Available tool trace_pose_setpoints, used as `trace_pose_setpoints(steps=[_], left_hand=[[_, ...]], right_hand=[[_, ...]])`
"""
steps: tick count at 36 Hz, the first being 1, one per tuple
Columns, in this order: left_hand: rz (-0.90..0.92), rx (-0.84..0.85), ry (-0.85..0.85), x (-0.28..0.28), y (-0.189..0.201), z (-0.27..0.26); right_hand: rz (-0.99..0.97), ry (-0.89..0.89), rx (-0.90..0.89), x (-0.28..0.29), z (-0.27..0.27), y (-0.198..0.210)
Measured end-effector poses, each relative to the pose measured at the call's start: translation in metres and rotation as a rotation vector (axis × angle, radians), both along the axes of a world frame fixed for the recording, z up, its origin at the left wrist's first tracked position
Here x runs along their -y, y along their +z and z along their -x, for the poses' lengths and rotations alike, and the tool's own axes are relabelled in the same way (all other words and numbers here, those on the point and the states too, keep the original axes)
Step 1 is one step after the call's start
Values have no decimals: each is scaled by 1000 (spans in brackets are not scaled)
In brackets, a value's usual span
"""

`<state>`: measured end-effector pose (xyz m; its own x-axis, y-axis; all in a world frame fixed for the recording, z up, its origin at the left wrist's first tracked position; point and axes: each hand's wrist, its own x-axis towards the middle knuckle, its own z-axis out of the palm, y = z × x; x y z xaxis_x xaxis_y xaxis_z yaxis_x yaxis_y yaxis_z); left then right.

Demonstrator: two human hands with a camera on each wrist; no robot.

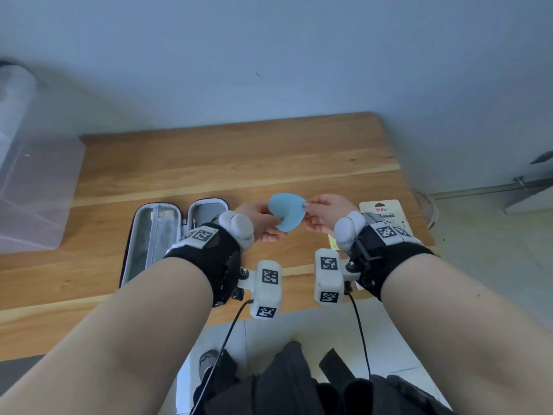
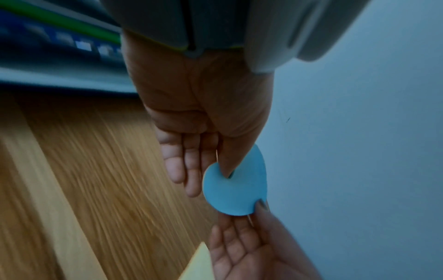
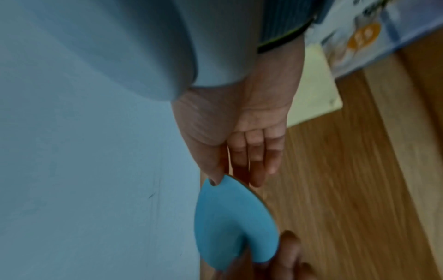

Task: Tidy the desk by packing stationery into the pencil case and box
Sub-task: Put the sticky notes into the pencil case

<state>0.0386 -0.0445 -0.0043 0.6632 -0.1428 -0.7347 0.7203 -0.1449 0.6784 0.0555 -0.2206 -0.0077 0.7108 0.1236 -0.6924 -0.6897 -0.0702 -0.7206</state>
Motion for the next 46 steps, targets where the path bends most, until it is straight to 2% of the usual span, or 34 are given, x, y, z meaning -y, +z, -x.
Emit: trace_pose_setpoints(steps=[6, 8, 12, 15, 20, 25, 33, 37, 40, 41, 43, 46], left_hand=[[-101, -35, -209, 7, 0, 6], [-89, -8, -201, 7, 3, 6], [-64, 51, -108, 3, -2, 4], [-120, 98, -196, 4, -2, 7], [-190, 109, -308, 12, 3, 6], [-150, 88, -276, 25, 9, 10], [-37, 124, -225, 40, 23, 9], [-94, 193, -242, 65, 38, 2], [-161, 237, -251, 98, 43, -1], [-183, 253, -257, 110, 43, -1], [-231, 273, -290, 135, 42, 1], [-268, 284, -340, 170, 39, 5]], right_hand=[[-62, -56, 19, 3, 11, -7], [5, 22, 61, 3, 14, -7], [212, 290, 146, 5, 17, -2], [338, 433, 217, 6, 19, 1], [359, 519, 272, 5, 21, 12], [393, 483, 247, 22, 25, 11], [234, 320, 298, 44, 29, 20], [207, 93, 284, 70, 35, 27], [343, -84, 201, 106, 39, 29], [411, -82, 159, 118, 42, 29], [565, 47, 101, 142, 50, 31], [675, 198, 46, 170, 64, 35]])
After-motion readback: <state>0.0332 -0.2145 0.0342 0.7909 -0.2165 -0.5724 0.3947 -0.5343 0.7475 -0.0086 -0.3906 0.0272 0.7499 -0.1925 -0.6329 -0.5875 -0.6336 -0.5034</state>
